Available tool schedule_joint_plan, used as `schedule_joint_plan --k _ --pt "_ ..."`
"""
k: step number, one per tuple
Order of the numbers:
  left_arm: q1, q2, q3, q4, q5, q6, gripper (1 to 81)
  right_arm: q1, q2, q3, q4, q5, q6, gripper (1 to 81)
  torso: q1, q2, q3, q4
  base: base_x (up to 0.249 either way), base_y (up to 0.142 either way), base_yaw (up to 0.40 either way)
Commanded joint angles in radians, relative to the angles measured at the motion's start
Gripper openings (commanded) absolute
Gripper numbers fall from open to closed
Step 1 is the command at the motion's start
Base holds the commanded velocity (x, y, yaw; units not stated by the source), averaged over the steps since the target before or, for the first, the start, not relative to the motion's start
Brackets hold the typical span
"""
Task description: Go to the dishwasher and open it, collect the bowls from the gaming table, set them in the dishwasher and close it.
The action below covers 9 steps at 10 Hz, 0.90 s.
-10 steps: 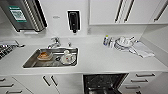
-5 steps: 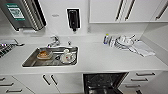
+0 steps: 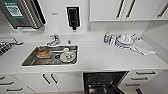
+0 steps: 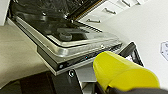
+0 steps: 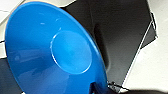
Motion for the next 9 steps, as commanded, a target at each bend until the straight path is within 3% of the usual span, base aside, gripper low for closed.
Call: schedule_joint_plan --k 1,4,5,6,8,9 --pt "-0.295 -0.007 0.169 -0.073 0.360 -0.094 1.0 0.010 -0.004 0.043 -0.033 -0.041 -0.010 1.0 0.000 0.000 -0.091 0.000 0.000 0.000 0.000" --pt "-0.425 0.100 0.164 -0.136 0.455 -0.094 1.0 0.012 -0.004 0.049 -0.035 -0.039 -0.010 1.0 0.000 0.001 -0.179 0.000 0.000 0.000 0.000" --pt "-0.460 0.145 0.162 -0.147 0.463 -0.094 1.0 0.012 -0.004 0.049 -0.035 -0.039 -0.010 1.0 0.001 0.001 -0.126 0.000 0.000 0.000 0.000" --pt "-0.490 0.205 0.144 -0.155 0.480 -0.095 1.0 0.012 -0.004 0.049 -0.036 -0.039 -0.010 1.0 0.001 0.001 -0.150 0.000 0.000 0.000 0.000" --pt "-0.537 0.353 0.072 -0.161 0.569 -0.095 1.0 0.010 -0.007 0.052 -0.032 -0.016 -0.010 1.0 0.001 0.001 -0.164 0.000 0.000 0.000 0.000" --pt "-0.548 0.412 0.031 -0.161 0.571 -0.095 1.0 0.007 -0.008 0.052 -0.032 -0.012 -0.010 1.0 0.002 0.002 -0.162 0.000 0.000 0.000 0.000"
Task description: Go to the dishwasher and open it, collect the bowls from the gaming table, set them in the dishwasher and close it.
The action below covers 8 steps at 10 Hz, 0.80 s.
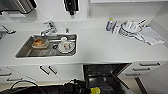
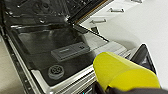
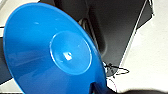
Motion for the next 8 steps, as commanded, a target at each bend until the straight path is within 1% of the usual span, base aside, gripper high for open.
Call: schedule_joint_plan --k 1,2,4,6,8 --pt "-0.158 0.201 -0.093 -0.035 0.117 -0.012 1.0 -0.031 -0.001 0.042 -0.032 -0.024 -0.012 1.0 0.000 0.000 0.000 0.000 0.000 0.000 0.000" --pt "-0.160 0.231 -0.123 -0.022 0.109 -0.012 1.0 -0.034 -0.004 0.042 -0.032 -0.012 -0.012 1.0 0.000 0.000 -0.063 0.000 0.000 0.000 0.000" --pt "-0.177 0.290 -0.203 -0.019 0.086 -0.014 1.0 -0.035 -0.006 0.043 -0.034 -0.007 -0.012 1.0 0.000 0.000 -0.108 0.000 0.000 0.000 0.000" --pt "-0.189 0.337 -0.272 -0.021 0.088 -0.011 1.0 -0.038 -0.007 0.045 -0.032 -0.001 -0.012 1.0 0.000 0.000 -0.165 0.000 0.000 0.000 0.000" --pt "-0.217 0.365 -0.317 -0.021 0.088 -0.011 1.0 -0.038 -0.009 0.046 -0.034 -0.001 -0.012 1.0 0.001 0.001 -0.215 0.000 0.000 0.000 0.000"
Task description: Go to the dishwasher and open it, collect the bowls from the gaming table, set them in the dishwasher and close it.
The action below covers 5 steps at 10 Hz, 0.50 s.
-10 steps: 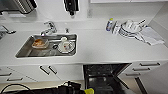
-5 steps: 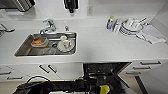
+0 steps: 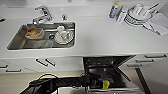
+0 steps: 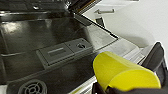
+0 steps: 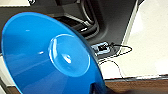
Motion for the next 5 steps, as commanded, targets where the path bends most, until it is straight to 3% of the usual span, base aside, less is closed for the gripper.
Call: schedule_joint_plan --k 1,5 --pt "-0.151 0.056 -0.022 -0.013 0.021 0.002 1.0 -0.036 -0.007 0.024 -0.033 -0.055 -0.004 1.0 0.000 0.000 0.002 0.000 0.000 0.000 0.000" --pt "-0.253 0.114 -0.065 -0.024 0.021 -0.003 1.0 -0.036 -0.007 0.024 -0.033 -0.055 -0.004 1.0 0.001 0.001 -0.028 0.000 0.000 0.000 0.000"
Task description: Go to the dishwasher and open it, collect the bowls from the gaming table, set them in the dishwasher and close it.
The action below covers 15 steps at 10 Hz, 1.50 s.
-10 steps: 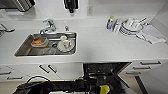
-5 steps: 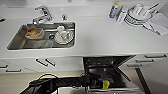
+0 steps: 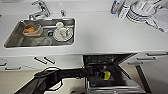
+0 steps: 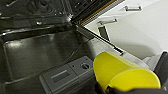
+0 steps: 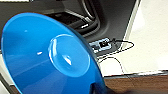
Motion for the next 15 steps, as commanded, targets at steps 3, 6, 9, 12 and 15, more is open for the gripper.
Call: schedule_joint_plan --k 3,6,9,12,15 --pt "-0.149 0.108 -0.078 -0.018 -0.038 0.001 81.1 -0.049 -0.007 0.018 -0.032 -0.059 -0.004 1.0 0.000 0.000 0.000 0.000 0.000 0.000 0.000" --pt "-0.094 0.039 0.045 -0.053 -0.029 0.021 81.1 -0.040 -0.021 0.029 -0.032 -0.053 -0.004 1.0 0.000 0.000 0.000 0.000 0.000 0.000 0.000" --pt "0.041 -0.275 0.410 -0.044 0.040 0.105 81.1 -0.021 -0.163 0.195 -0.028 -0.018 0.002 1.0 0.000 0.000 0.000 0.000 0.000 0.000 0.000" --pt "0.196 -0.552 0.656 -0.022 0.036 0.142 81.1 0.029 -0.343 0.413 -0.017 -0.018 0.027 1.0 0.000 0.000 -0.001 0.000 0.000 0.000 0.000" --pt "0.417 -0.709 0.746 0.097 0.024 0.165 81.1 0.114 -0.489 0.556 -0.015 -0.036 0.068 1.0 0.000 0.000 -0.001 0.000 0.000 0.000 0.000"
